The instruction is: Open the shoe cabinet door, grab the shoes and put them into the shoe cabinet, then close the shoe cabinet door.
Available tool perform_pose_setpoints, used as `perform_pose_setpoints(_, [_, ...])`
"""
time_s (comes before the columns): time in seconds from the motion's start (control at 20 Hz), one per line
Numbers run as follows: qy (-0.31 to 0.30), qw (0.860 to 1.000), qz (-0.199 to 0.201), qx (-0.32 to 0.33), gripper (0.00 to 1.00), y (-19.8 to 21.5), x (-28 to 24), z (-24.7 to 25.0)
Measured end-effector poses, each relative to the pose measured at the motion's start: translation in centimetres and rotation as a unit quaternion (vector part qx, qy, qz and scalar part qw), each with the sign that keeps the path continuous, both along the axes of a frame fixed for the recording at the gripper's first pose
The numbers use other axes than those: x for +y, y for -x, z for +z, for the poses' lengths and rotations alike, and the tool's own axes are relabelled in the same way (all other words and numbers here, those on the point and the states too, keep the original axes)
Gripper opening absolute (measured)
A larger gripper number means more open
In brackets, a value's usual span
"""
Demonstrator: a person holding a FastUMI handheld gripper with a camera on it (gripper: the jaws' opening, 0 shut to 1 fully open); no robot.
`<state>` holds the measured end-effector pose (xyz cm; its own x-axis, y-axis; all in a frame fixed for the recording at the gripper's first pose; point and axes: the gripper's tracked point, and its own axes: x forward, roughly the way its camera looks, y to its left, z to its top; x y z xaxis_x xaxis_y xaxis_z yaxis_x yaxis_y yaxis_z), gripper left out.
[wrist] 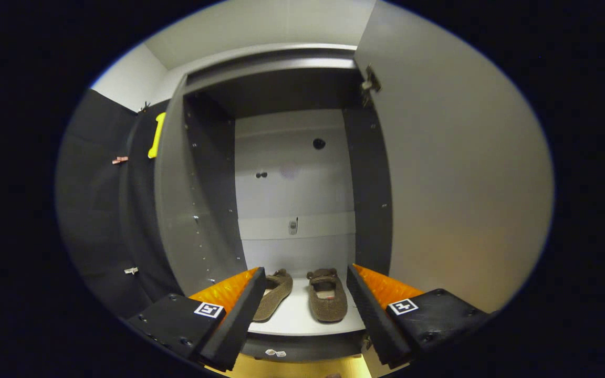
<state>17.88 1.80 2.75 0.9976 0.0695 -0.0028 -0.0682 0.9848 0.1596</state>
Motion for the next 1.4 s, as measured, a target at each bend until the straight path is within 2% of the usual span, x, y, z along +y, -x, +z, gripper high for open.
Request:
perform_pose_setpoints(0.25, [0.013, 1.0, 0.006, -0.012, 0.98, 9.0, -1.0, 1.5])
perform_pose_setpoints(0.7, [0.003, 0.999, 0.029, 0.02, 0.98, 22.2, -4.8, 2.8])
perform_pose_setpoints(0.85, [0.02, 0.999, 0.022, 0.028, 0.98, 24.4, -8.1, 2.4])
perform_pose_setpoints(1.0, [0.011, 0.999, 0.006, 0.037, 0.98, 26.6, -11.6, 3.0])
perform_pose_setpoints(1.15, [-0.017, 0.998, -0.031, 0.047, 0.98, 27.9, -16.0, 3.0])
perform_pose_setpoints(1.4, [-0.019, 0.993, -0.104, 0.053, 0.98, 26.5, -24.8, 0.7])
